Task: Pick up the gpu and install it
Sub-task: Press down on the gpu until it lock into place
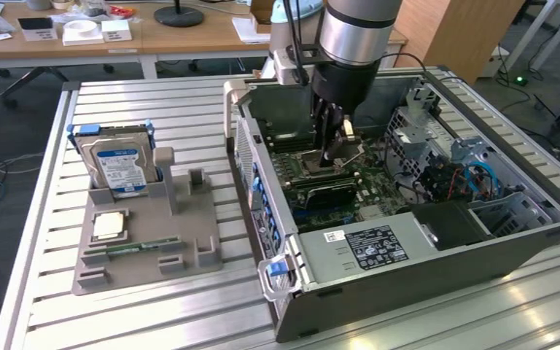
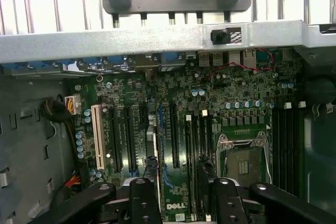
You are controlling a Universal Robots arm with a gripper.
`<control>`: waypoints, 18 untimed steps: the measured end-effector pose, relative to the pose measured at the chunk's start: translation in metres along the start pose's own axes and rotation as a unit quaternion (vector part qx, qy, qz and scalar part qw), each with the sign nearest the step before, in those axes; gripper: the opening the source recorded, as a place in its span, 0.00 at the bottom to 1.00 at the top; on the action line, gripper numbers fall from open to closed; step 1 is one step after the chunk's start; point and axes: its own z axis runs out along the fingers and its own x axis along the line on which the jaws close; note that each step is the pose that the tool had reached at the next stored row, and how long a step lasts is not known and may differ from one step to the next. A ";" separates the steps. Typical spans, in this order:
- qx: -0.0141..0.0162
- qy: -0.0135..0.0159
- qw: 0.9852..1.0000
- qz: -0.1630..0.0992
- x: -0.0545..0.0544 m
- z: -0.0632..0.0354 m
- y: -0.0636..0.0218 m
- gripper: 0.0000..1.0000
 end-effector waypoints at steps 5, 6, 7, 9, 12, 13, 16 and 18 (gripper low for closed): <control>0.000 0.001 1.000 0.000 0.000 0.0102 0.0002 0.45; 0.000 0.002 1.000 0.000 0.000 0.0120 0.0002 0.45; 0.000 0.002 1.000 0.000 0.000 0.0138 0.0002 0.45; 0.000 0.003 1.000 0.000 0.001 0.0168 0.0002 0.45; 0.000 0.004 1.000 0.000 0.003 0.0180 -0.0008 0.45; 0.000 0.005 1.000 0.000 0.005 0.0181 -0.0012 0.45; 0.000 0.006 1.000 0.000 0.009 0.0187 -0.0023 0.45; 0.001 0.006 1.000 0.000 0.009 0.0219 -0.0024 0.45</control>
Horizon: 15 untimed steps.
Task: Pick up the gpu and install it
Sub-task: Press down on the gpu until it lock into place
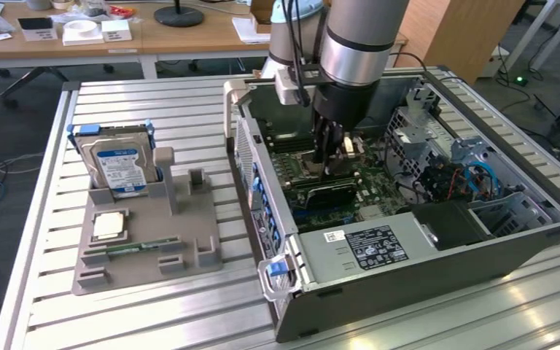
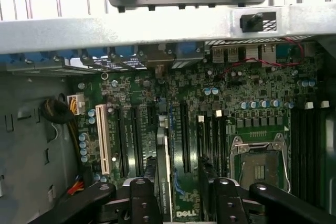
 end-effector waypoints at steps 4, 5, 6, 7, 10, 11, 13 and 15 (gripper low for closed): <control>0.000 0.000 1.000 0.000 0.001 0.0071 -0.0001 0.45; 0.000 0.000 1.000 0.000 0.001 0.0089 -0.0001 0.45; 0.000 0.000 1.000 0.000 0.001 0.0106 -0.0001 0.45; 0.000 0.000 1.000 0.000 0.002 0.0125 -0.0002 0.45; 0.000 0.000 1.000 0.000 0.002 0.0175 -0.0002 0.45; 0.000 0.000 1.000 0.000 0.002 0.0192 -0.0002 0.45; 0.000 0.000 1.000 0.000 0.003 0.0230 -0.0002 0.45; 0.000 0.001 1.000 0.000 0.003 0.0265 -0.0002 0.45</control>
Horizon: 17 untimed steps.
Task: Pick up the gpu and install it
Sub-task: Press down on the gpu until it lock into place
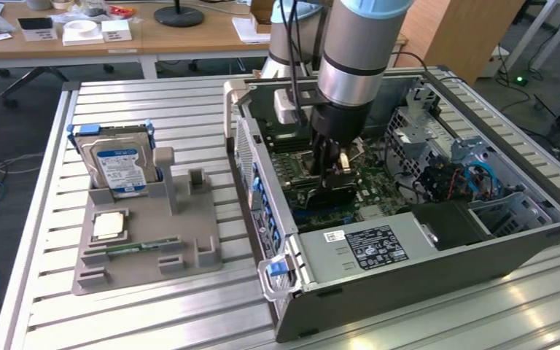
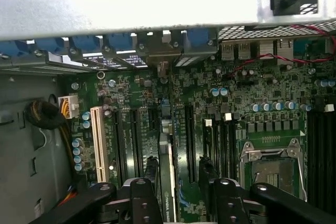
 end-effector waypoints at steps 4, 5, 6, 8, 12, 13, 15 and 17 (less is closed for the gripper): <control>0.000 0.000 1.000 0.000 0.000 0.0070 0.0000 0.45; 0.000 0.000 1.000 0.000 0.000 0.0085 0.0000 0.45; 0.000 0.000 1.000 0.000 0.000 0.0097 0.0000 0.45; 0.000 0.000 1.000 0.000 0.000 0.0119 -0.0001 0.45; 0.000 0.001 1.000 0.000 0.000 0.0146 -0.0001 0.45; 0.000 0.001 1.000 0.000 0.000 0.0149 -0.0001 0.45; 0.000 0.001 1.000 0.000 0.000 0.0161 -0.0004 0.45; 0.000 0.001 1.000 -0.001 0.000 0.0175 -0.0009 0.45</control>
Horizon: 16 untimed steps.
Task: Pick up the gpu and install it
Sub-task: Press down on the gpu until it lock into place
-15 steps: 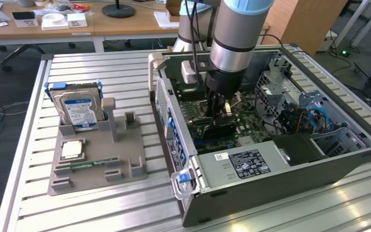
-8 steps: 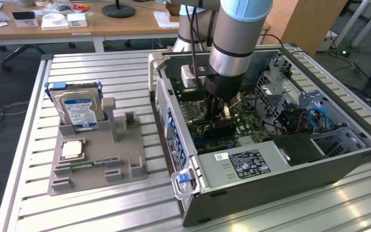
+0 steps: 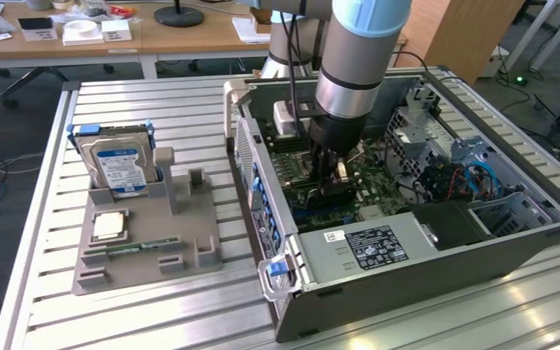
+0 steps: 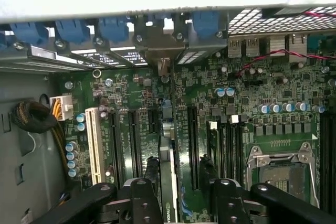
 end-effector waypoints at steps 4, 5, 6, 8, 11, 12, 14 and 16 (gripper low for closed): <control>0.000 0.000 1.000 -0.002 0.000 0.0010 -0.0005 0.45; 0.000 0.000 1.000 -0.002 0.000 0.0011 -0.0005 0.45; 0.000 0.000 1.000 -0.002 0.000 0.0013 -0.0006 0.45; 0.000 0.001 1.000 -0.003 0.000 0.0017 -0.0006 0.45; 0.000 0.002 1.000 -0.006 0.001 0.0021 -0.0006 0.45; 0.000 0.002 1.000 -0.006 0.001 0.0022 -0.0006 0.45; 0.000 0.003 1.000 -0.006 0.002 0.0023 -0.0008 0.45; 0.000 0.003 1.000 -0.006 0.002 0.0026 -0.0008 0.45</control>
